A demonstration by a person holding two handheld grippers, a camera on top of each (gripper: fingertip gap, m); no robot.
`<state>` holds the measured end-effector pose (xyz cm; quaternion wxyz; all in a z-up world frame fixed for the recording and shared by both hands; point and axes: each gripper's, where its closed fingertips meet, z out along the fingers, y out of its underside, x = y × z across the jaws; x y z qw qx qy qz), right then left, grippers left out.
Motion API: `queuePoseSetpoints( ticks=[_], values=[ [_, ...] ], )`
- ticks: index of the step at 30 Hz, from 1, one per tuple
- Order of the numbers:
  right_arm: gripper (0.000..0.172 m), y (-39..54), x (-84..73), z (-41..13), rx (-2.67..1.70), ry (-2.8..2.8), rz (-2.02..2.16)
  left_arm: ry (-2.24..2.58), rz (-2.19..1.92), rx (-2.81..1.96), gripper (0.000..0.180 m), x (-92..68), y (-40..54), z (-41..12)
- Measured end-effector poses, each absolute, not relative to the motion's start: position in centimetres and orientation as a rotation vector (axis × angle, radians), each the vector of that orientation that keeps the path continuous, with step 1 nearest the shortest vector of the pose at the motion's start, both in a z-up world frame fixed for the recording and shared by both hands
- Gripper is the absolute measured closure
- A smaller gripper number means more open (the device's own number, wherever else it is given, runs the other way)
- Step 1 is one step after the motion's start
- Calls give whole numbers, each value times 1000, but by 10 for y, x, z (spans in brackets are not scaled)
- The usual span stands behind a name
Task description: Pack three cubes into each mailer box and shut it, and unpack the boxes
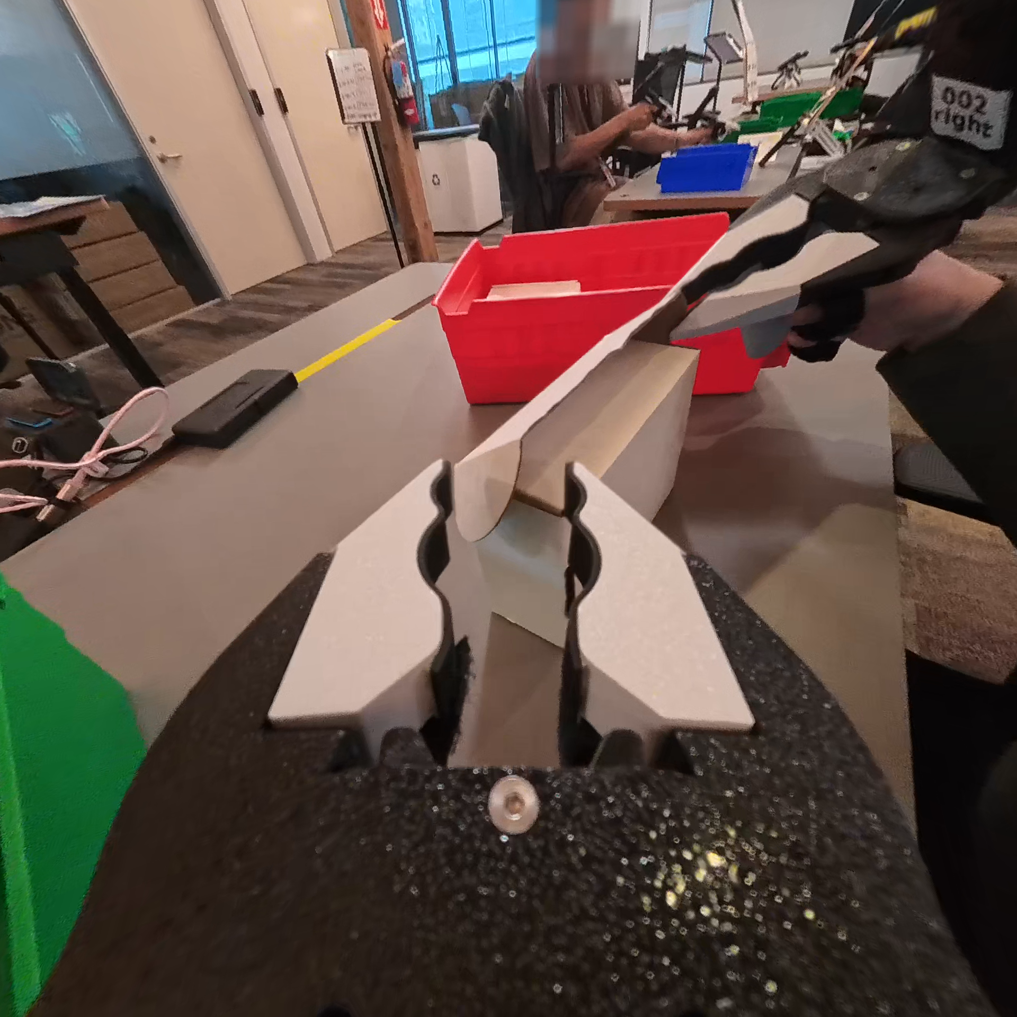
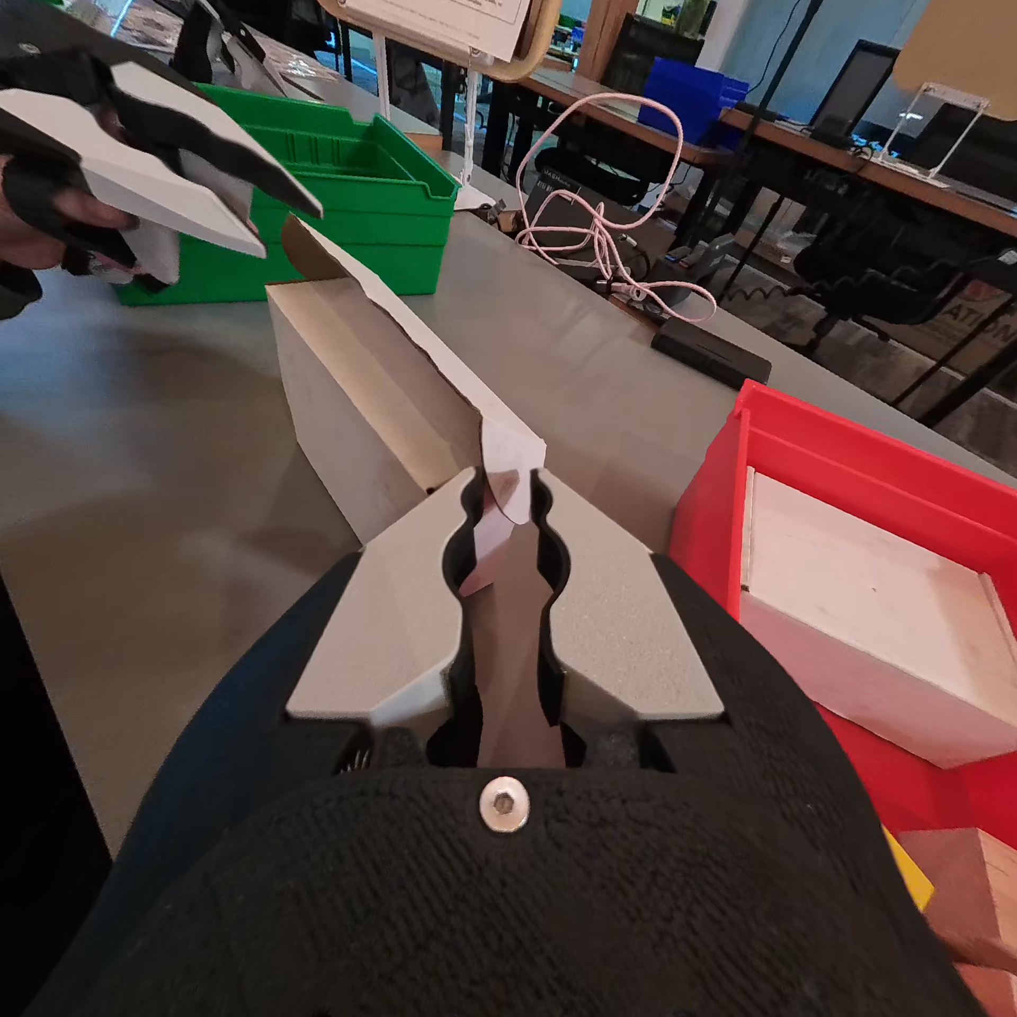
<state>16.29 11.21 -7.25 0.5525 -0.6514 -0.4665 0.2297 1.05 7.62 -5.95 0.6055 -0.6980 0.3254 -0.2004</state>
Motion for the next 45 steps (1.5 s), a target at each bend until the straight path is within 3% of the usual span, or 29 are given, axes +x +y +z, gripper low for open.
queuePoseSetpoints(
  ticks=[2, 7, 19, 36, 41, 45],
  values=[
    [163, 112, 163, -70, -1532, -1095, 552, 772, -450, -1646, 147, 11, 78, -64],
    [168, 117, 159, -61, -1539, -1034, 561, 725, -408, -1674, 178, 8, 83, -57],
    [165, 127, 147, -48, -1757, -736, 858, 509, -525, -1837, 177, 6, 98, -44],
    [166, 136, 147, -51, -1833, -671, 823, 427, -655, -1865, 176, 12, 99, -41],
    [166, 136, 149, -53, -1844, -686, 801, 354, -881, -1762, 175, 15, 98, -27],
    [166, 131, 142, -52, -1821, -703, 843, 344, -795, -1805, 176, 5, 102, -37]
  ],
)
